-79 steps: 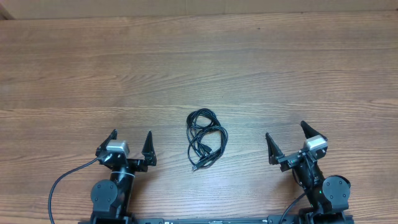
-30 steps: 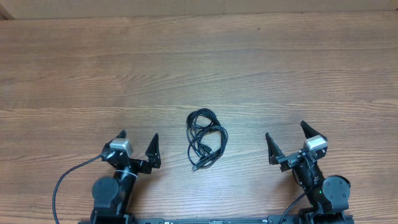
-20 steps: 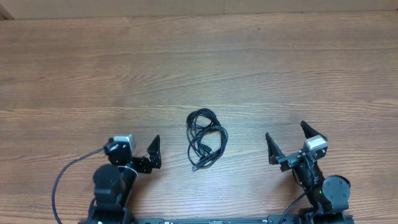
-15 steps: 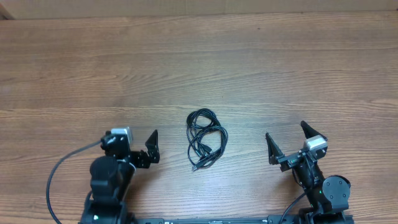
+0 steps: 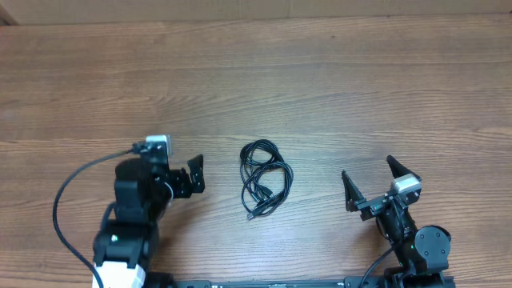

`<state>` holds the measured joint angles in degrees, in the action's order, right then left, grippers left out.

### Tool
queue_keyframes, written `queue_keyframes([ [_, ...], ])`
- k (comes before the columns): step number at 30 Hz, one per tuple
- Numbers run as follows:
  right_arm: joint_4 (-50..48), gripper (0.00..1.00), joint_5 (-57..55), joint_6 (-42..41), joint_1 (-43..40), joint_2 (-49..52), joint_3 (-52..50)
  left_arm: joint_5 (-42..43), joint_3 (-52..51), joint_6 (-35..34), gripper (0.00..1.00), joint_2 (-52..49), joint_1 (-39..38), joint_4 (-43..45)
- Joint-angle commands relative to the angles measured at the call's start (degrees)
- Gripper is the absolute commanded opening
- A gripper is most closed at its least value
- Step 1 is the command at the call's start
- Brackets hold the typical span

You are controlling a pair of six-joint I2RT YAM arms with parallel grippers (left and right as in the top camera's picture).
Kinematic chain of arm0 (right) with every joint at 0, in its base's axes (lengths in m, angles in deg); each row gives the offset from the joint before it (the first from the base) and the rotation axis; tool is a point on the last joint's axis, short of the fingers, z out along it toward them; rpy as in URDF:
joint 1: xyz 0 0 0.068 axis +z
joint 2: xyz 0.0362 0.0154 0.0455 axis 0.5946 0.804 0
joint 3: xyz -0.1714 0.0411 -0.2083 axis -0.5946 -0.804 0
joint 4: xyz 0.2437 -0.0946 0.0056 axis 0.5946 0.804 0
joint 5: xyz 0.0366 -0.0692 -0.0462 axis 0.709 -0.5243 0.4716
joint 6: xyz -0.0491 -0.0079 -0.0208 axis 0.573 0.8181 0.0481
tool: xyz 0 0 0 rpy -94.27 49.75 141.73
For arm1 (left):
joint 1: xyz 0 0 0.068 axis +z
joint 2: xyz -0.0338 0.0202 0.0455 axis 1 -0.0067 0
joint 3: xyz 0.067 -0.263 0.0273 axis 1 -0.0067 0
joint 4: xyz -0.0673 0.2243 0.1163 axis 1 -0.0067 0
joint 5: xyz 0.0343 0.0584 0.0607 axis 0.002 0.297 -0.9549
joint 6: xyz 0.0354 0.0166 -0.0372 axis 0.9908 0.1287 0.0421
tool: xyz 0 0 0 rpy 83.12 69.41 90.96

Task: Untangle cables
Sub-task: 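Move the left gripper forward and over the black cable bundle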

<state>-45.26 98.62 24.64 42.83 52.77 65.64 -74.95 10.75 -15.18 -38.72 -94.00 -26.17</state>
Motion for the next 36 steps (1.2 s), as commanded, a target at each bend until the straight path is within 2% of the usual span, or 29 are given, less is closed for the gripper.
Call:
queue_keyframes([
  [1,-0.3,1.00,-0.1,-0.1,-0.4,-0.5,-0.6,2.2,7.7,3.1,1.00,-4.0,0.2,-5.4],
  [3,-0.3,1.00,-0.1,-0.1,-0.4,-0.5,-0.6,3.8,10.8,5.9,1.00,-5.8,0.2,-9.1],
  [4,-0.3,1.00,-0.1,-0.1,-0.4,-0.5,-0.6,5.7,15.0,8.0,1.00,-8.6,0.2,-14.5],
  [6,-0.3,1.00,-0.1,-0.1,-0.4,-0.5,-0.6,7.2,17.2,8.5,1.00,-10.3,0.2,-17.5],
  [13,-0.3,1.00,-0.1,-0.1,-0.4,-0.5,-0.6,13.6,20.6,10.6,1.00,-13.4,0.2,-22.7],
  [18,-0.3,1.00,-0.1,-0.1,-0.4,-0.5,-0.6,13.4,20.6,16.0,1.00,-13.5,0.2,-27.8],
  [21,-0.3,1.00,-0.1,-0.1,-0.4,-0.5,-0.6,12.8,20.6,16.6,1.00,-14.0,0.2,-30.6],
  [30,-0.3,1.00,-0.1,-0.1,-0.4,-0.5,-0.6,15.2,20.6,16.6,1.00,-16.0,0.1,-31.2],
  [36,-0.3,1.00,-0.1,-0.1,-0.4,-0.5,-0.6,15.0,20.6,16.6,0.99,-16.1,-2.8,-30.0],
])
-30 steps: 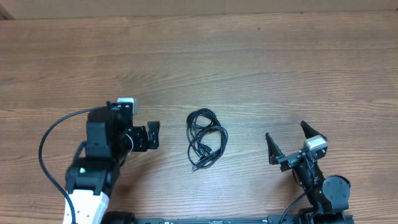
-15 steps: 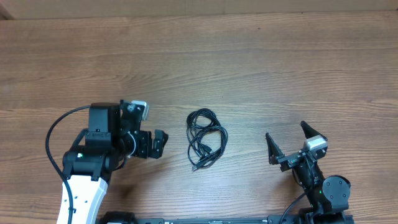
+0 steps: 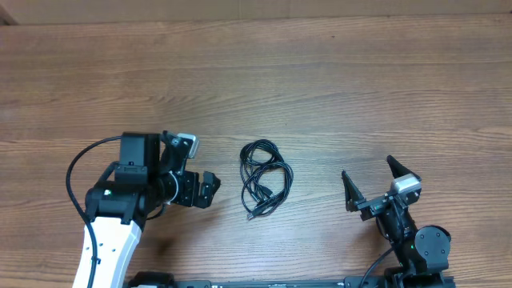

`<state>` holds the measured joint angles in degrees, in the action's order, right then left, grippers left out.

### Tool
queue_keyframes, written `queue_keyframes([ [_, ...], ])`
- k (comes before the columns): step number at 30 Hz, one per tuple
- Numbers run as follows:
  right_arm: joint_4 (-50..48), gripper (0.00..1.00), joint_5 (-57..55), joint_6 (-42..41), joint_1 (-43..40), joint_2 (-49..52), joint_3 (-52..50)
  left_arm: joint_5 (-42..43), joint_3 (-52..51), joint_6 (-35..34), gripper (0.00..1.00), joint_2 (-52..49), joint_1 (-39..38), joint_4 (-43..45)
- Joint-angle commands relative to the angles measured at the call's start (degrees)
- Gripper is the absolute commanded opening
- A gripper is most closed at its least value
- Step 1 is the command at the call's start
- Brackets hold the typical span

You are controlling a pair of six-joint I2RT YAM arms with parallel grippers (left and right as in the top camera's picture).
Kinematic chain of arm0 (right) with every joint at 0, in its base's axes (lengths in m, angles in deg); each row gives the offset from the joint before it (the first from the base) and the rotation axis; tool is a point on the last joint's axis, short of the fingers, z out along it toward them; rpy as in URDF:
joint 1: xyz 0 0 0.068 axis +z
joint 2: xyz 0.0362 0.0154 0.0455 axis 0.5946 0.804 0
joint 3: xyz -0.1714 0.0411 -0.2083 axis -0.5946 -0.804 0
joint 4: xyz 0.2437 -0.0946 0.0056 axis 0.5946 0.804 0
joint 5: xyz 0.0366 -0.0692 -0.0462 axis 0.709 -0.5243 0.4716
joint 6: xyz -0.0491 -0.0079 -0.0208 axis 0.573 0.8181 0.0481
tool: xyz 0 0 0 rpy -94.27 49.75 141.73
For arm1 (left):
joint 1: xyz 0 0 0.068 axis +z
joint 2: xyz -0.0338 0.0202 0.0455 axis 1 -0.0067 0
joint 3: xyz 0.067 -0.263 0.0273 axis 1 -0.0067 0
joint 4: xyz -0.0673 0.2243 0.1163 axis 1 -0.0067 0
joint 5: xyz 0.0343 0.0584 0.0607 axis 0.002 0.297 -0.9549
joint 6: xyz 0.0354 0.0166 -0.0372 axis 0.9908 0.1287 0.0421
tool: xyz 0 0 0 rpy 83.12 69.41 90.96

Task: Untangle cables
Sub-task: 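Move the left gripper forward and over the black cable bundle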

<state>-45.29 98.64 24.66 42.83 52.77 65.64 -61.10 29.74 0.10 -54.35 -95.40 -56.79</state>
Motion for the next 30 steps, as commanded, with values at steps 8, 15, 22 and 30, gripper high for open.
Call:
queue_keyframes([
  [8,-0.3,1.00,-0.1,-0.1,-0.4,-0.5,-0.6,1.2,2.3,0.4,1.00,-0.6,-4.1,1.4],
  [15,-0.3,1.00,-0.1,-0.1,-0.4,-0.5,-0.6,2.9,6.4,-0.7,1.00,-4.6,-4.8,-0.5],
  [22,-0.3,1.00,-0.1,-0.1,-0.4,-0.5,-0.6,0.1,14.7,-0.7,1.00,-16.0,-9.7,-5.1],
  [30,-0.3,1.00,-0.1,-0.1,-0.4,-0.5,-0.6,-0.2,16.8,-0.9,1.00,-24.5,-10.8,-9.4],
])
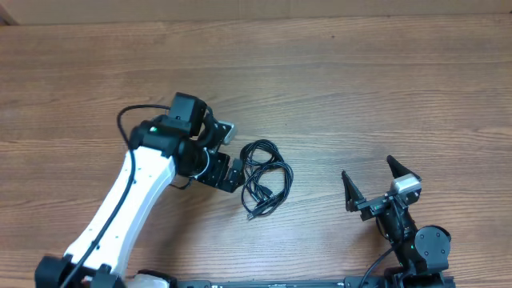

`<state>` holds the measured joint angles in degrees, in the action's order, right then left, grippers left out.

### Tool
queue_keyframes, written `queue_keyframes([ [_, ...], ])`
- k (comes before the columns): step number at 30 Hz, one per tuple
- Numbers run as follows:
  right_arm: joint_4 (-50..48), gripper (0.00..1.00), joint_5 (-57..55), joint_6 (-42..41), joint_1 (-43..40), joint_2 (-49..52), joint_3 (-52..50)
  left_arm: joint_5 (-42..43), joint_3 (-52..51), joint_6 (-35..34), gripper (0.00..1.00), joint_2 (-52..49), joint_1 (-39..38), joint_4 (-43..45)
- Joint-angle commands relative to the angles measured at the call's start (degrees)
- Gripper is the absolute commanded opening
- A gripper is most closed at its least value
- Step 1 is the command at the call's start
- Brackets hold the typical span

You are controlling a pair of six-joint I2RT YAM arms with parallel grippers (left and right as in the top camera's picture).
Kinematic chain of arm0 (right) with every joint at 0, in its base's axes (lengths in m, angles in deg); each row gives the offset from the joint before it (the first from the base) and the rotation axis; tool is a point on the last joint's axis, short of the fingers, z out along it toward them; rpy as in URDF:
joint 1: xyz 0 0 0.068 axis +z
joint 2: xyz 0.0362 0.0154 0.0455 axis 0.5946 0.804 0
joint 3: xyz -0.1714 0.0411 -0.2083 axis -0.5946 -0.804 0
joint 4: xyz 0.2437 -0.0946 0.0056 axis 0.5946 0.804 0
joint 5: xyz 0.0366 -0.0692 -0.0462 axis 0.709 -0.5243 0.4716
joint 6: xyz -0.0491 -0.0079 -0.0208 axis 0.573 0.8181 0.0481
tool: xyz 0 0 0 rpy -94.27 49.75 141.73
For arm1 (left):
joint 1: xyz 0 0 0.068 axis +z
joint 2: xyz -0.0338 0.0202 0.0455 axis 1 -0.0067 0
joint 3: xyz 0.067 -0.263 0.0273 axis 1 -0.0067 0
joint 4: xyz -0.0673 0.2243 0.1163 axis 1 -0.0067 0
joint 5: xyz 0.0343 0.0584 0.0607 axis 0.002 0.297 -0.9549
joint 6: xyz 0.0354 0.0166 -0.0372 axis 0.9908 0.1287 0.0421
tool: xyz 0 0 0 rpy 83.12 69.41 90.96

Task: Untangle cables
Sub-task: 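Move the left gripper forward and over the black cable bundle, then lower the left gripper and close it on the cable loops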

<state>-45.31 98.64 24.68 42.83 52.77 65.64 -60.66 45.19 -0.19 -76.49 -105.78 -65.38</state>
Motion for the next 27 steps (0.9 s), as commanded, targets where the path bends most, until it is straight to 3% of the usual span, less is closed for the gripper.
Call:
queue_keyframes([
  [1,-0.3,1.00,-0.1,-0.2,-0.4,-0.5,-0.6,-0.6,1.3,-0.6,1.00,-4.0,-0.4,-0.7],
  [9,-0.3,1.00,-0.1,-0.2,-0.4,-0.5,-0.6,0.6,1.3,-0.6,1.00,-10.7,-0.4,2.0],
  [19,-0.3,1.00,-0.1,-0.2,-0.4,-0.5,-0.6,11.8,1.3,-0.6,1.00,-15.0,-0.5,12.3],
  [21,-0.3,1.00,-0.1,-0.2,-0.4,-0.5,-0.6,11.9,1.3,-0.6,0.90,-15.0,-0.6,13.7],
  [22,-0.3,1.00,-0.1,-0.2,-0.4,-0.5,-0.6,11.7,1.3,-0.9,0.92,-15.0,-0.7,14.3],
  [23,-0.3,1.00,-0.1,-0.2,-0.4,-0.5,-0.6,11.6,1.3,-2.0,1.00,-15.0,-0.8,14.8],
  [27,-0.3,1.00,-0.1,-0.2,-0.4,-0.5,-0.6,9.7,1.3,-8.7,1.00,-15.0,-1.2,15.8],
])
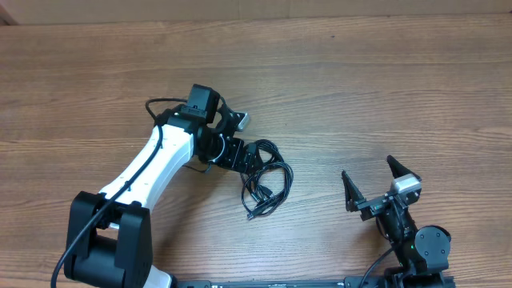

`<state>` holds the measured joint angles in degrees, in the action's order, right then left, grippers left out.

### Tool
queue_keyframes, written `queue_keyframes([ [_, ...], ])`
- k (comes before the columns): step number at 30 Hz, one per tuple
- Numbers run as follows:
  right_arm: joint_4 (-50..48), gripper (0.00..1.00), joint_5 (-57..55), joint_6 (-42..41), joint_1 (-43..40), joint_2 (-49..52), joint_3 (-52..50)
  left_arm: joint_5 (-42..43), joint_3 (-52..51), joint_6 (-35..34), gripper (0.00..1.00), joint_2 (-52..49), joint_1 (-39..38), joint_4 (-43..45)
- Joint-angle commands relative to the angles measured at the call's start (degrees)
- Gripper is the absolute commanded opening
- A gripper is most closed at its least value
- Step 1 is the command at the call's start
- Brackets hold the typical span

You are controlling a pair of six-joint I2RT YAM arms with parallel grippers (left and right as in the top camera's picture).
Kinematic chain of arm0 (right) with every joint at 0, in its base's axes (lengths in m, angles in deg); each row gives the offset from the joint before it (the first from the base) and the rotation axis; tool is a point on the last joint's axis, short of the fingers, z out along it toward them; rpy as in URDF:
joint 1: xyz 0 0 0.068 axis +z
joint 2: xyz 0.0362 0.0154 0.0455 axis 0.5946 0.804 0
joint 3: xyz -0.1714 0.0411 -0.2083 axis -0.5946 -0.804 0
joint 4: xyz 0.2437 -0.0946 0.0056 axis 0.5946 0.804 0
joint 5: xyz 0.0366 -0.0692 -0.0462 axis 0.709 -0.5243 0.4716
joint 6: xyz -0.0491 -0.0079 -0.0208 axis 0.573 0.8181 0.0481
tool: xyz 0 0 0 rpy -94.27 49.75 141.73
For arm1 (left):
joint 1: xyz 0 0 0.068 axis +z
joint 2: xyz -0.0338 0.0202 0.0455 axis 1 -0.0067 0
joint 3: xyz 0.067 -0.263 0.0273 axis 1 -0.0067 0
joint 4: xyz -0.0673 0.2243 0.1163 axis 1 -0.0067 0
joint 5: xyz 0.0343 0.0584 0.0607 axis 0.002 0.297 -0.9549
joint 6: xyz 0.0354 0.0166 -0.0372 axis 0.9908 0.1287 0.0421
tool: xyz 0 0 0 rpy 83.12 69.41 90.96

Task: Untangle cables
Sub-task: 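Lower the left gripper and close it on the cable loops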

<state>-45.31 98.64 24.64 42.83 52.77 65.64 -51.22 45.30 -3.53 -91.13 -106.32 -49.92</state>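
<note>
A tangle of thin black cables (266, 181) lies in loose loops on the wooden table, near the middle. My left gripper (246, 157) reaches in from the left and sits over the upper left loops of the tangle; its fingers are hidden under the wrist, so whether it holds a cable cannot be told. My right gripper (370, 182) rests near the front right, well clear of the cables, with its two dark fingers spread open and nothing between them.
The brown wooden table (360, 88) stretches far and to both sides of the cables. A pale wall edge runs along the top of the overhead view. The left arm's white link (144, 172) crosses the front left of the table.
My left gripper has moved right and a little farther away, from just left of the tangle to over its upper left loops. The cables and my right arm look unchanged.
My left gripper first stood open at the front left, well away from the cables. It then stood nearer, then just beside the tangle's left edge, and now it is over the upper left loops. My right gripper has stayed open at the front right.
</note>
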Motion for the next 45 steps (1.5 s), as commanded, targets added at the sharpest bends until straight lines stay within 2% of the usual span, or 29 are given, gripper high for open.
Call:
queue_keyframes([
  [1,-0.3,1.00,-0.1,-0.1,-0.4,-0.5,-0.6,-1.6,1.2,-6.9,1.00,-0.4,-1.0,0.3],
  [4,-0.3,1.00,-0.1,-0.1,-0.4,-0.5,-0.6,-7.4,1.2,-12.0,1.00,-0.4,-2.1,1.0],
  [9,-0.3,1.00,-0.1,-0.1,-0.4,-0.5,-0.6,-10.0,1.8,-18.5,1.00,-0.4,-3.9,2.4],
  [17,-0.3,1.00,-0.1,-0.1,-0.4,-0.5,-0.6,-24.5,1.8,-29.6,1.00,-0.4,-5.4,3.9],
  [21,-0.3,1.00,-0.1,-0.1,-0.4,-0.5,-0.6,-26.2,1.7,-29.6,1.00,-1.1,-5.5,6.9],
  [36,-0.3,1.00,-0.1,-0.1,-0.4,-0.5,-0.6,-28.1,1.7,-29.9,1.00,-4.5,-9.8,9.0],
  [45,-0.3,1.00,-0.1,-0.1,-0.4,-0.5,-0.6,-27.7,1.7,-31.2,0.75,-8.6,-10.1,8.3],
])
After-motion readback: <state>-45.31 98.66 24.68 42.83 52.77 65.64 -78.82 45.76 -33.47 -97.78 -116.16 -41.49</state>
